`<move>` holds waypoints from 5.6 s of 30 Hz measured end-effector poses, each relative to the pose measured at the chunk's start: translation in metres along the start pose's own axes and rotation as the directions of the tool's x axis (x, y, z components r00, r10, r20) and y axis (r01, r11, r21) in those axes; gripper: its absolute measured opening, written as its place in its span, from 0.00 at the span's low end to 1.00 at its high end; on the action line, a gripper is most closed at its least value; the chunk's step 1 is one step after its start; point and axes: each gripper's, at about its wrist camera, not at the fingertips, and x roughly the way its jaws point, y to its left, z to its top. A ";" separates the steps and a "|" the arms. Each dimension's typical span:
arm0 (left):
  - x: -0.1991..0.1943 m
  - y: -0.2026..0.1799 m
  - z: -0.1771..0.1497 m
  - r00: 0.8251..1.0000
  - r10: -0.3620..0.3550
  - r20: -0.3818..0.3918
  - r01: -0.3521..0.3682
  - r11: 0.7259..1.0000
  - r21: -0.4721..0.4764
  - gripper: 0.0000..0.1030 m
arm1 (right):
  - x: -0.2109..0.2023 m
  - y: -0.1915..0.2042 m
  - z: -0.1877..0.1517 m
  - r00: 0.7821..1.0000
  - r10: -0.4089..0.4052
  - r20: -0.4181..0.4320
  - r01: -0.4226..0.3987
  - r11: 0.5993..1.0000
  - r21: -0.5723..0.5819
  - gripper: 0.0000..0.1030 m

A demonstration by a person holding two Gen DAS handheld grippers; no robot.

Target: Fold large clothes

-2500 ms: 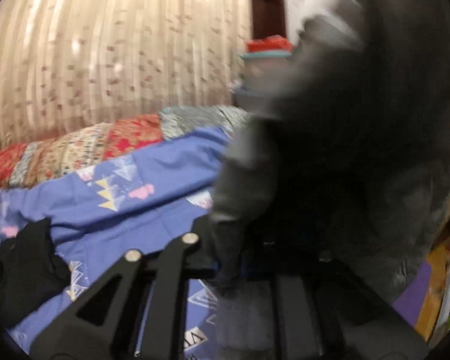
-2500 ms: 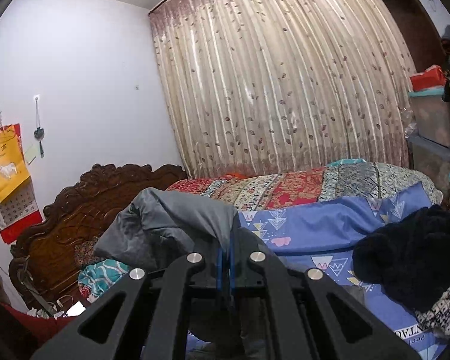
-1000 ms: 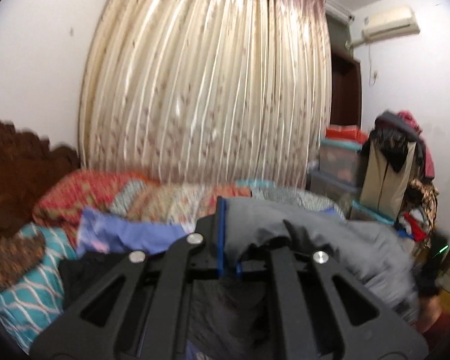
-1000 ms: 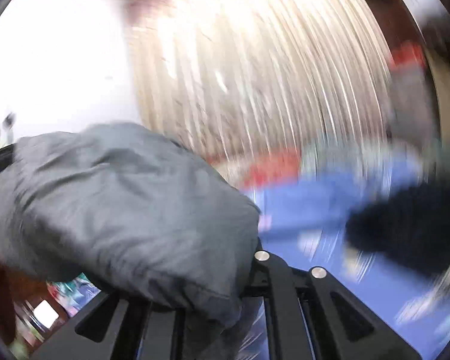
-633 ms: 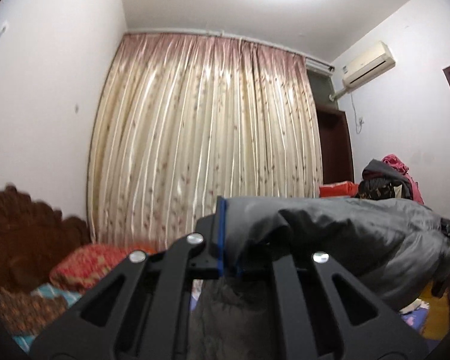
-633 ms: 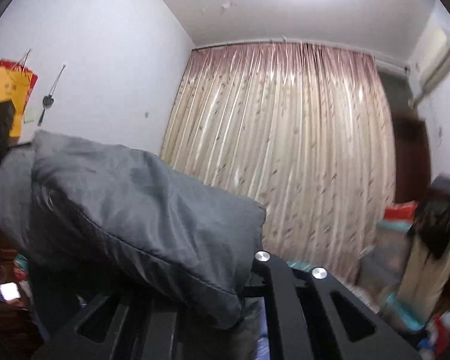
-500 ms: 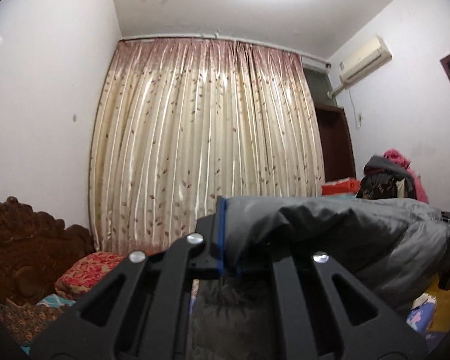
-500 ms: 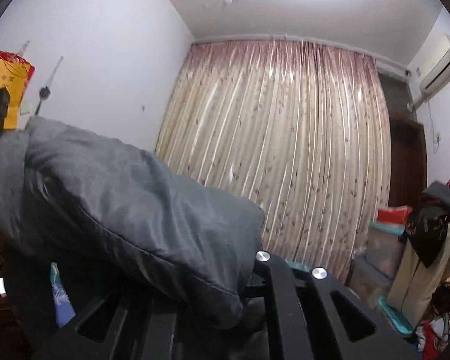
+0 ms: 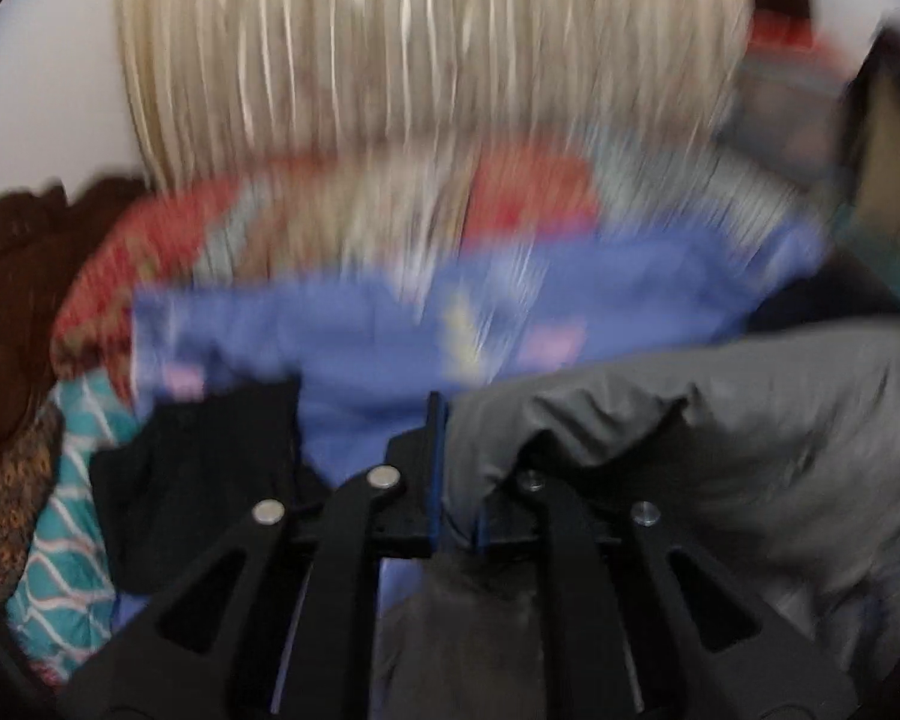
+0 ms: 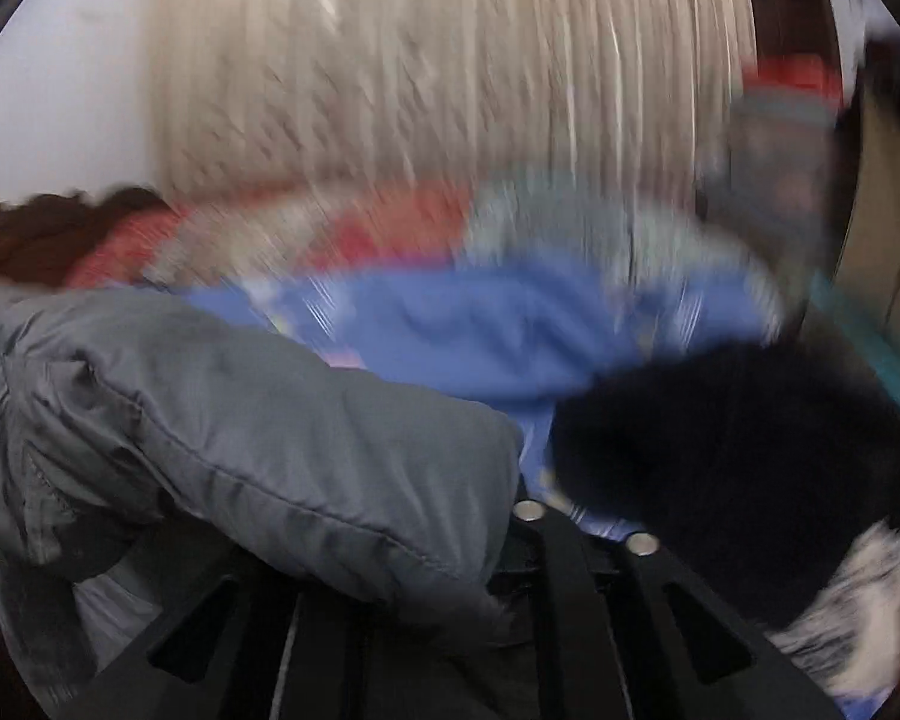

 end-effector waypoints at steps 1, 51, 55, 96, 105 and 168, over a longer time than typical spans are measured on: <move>0.040 -0.006 -0.014 0.994 0.031 -0.102 -0.030 0.999 0.013 0.10 | 0.046 -0.009 -0.015 0.992 0.004 -0.127 0.004 0.998 0.062 0.42; -0.127 0.064 -0.242 0.897 -0.382 -0.221 0.372 0.924 -0.088 0.51 | 0.012 0.100 -0.223 0.731 0.484 -0.482 -0.573 0.818 -0.048 0.62; -0.125 0.031 -0.254 0.852 -0.469 -0.232 0.465 0.882 -0.074 0.51 | 0.045 0.141 -0.123 0.713 0.579 -0.395 -0.635 0.773 -0.013 0.62; -0.036 0.094 -0.308 0.914 -0.262 -0.311 0.146 0.926 -0.349 0.51 | -0.029 -0.022 -0.251 0.914 0.390 -0.111 -0.307 0.844 0.439 0.66; -0.035 0.065 -0.328 0.883 -0.295 -0.366 0.175 0.929 -0.325 0.51 | -0.047 -0.207 -0.165 0.967 -0.255 0.022 0.211 0.843 0.495 0.65; -0.025 -0.085 -0.273 0.737 -0.526 -0.425 0.468 0.850 -0.240 0.27 | -0.094 -0.210 -0.377 0.940 0.090 0.328 -0.338 0.133 0.932 0.33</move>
